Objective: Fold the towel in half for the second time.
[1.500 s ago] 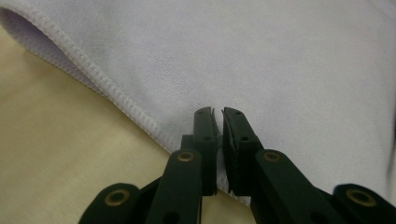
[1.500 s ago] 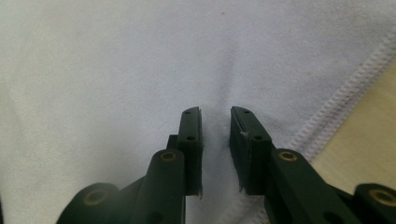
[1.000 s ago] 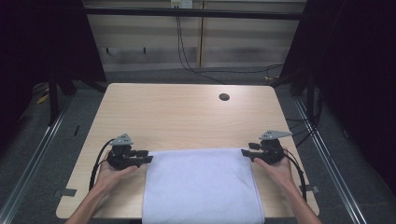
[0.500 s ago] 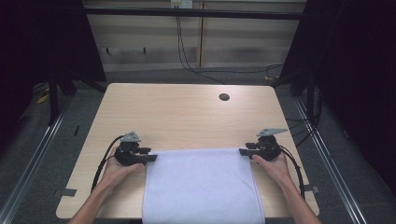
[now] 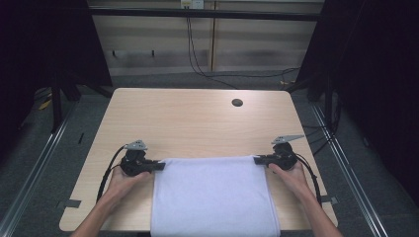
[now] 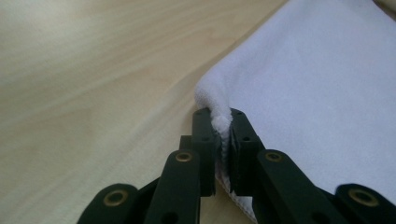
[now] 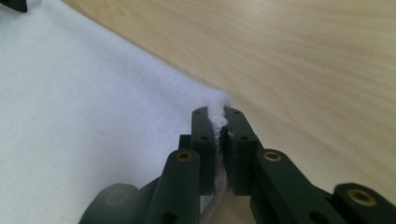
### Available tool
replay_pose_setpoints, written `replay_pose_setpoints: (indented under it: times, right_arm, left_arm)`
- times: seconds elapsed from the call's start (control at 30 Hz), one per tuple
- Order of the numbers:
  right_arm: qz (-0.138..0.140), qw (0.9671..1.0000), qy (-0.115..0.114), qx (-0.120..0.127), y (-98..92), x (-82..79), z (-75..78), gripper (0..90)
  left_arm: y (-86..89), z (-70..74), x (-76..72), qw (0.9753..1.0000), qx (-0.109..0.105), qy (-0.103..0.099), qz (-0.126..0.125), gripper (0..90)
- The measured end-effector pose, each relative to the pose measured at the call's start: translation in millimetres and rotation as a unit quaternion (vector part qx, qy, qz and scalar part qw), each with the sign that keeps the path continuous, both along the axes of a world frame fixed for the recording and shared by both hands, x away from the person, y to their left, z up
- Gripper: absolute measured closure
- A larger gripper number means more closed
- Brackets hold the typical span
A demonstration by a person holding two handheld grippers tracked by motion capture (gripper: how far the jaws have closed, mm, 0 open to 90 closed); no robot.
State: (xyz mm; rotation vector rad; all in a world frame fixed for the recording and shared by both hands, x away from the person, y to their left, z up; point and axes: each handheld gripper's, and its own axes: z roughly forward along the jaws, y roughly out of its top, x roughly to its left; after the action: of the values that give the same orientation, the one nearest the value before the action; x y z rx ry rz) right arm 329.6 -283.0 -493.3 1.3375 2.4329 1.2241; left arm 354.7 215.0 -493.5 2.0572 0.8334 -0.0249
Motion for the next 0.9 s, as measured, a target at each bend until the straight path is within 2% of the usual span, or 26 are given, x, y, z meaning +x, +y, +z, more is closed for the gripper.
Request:
replay_pose_setpoints:
  times: [0.03, 0.07, 0.1, 0.17, 0.23, 0.3, 0.37, 0.4, 0.43, 0.5, 0.7, 0.8, 0.9]
  right_arm:
    - [-0.004, 1.0, -0.002, 0.006, -1.5, 0.7, 4.5, 84.6]
    - [-0.004, 0.9999, -0.008, 0.013, -2.9, 1.9, 9.0, 84.8]
    - [-0.004, 0.9997, -0.013, 0.018, -3.8, 3.0, 14.2, 85.0]
    - [0.0, 0.9997, -0.024, 0.006, -2.7, 10.1, 26.7, 85.0]
    - [-0.001, 0.9994, -0.033, 0.009, -2.0, 16.4, 35.7, 85.1]
    - [-0.005, 0.999, -0.043, 0.008, -2.0, 23.9, 44.5, 85.1]
    - [-0.013, 0.9983, -0.053, 0.021, -5.1, 32.4, 52.7, 85.2]
    - [-0.014, 0.9979, -0.058, 0.025, -6.2, 35.3, 54.9, 85.2]
    - [-0.019, 0.9975, -0.061, 0.029, -6.8, 39.3, 58.7, 85.3]
    - [-0.023, 0.997, -0.067, 0.03, -6.4, 44.9, 63.7, 85.4]
    - [-0.037, 0.9954, -0.086, 0.021, -4.4, 60.3, 79.5, 85.6]
    - [-0.053, 0.9942, -0.09, 0.025, -7.0, 67.3, 86.2, 85.7]
    - [-0.061, 0.9922, -0.106, 0.027, -7.0, 73.5, 97.7, 85.9]
  left_arm:
    - [-0.1, 3.7, 1.8, 1.0, 0.002, -0.002, 0.0, 83.4]
    - [-0.8, 8.2, 3.2, 0.9999, 0.007, -0.012, -0.002, 83.3]
    - [-0.3, 13.5, 5.4, 0.9998, -0.002, -0.017, 0.003, 83.3]
    - [-0.8, 20.7, 9.9, 0.9997, 0.0, -0.024, 0.005, 83.2]
    - [0.1, 29.1, 14.8, 0.9993, -0.01, -0.036, 0.01, 83.3]
    - [1.6, 37.2, 20.1, 0.9986, 0.001, -0.05, 0.016, 83.3]
    - [5.0, 46.1, 27.5, 0.998, -0.007, -0.056, 0.026, 83.4]
    - [6.9, 52.3, 32.2, 0.997, -0.025, -0.062, 0.038, 83.4]
    - [7.4, 57.3, 36.2, 0.9965, -0.032, -0.064, 0.043, 83.5]
    - [4.9, 64.5, 42.3, 0.9954, -0.024, -0.079, 0.049, 83.6]
    - [-3.1, 73.9, 62.1, 0.9936, -0.015, -0.092, 0.064, 83.9]
    - [-3.0, 80.4, 70.2, 0.9928, -0.028, -0.093, 0.071, 83.9]
    - [-3.8, 93.1, 74.8, 0.9911, -0.033, -0.106, 0.073, 83.9]
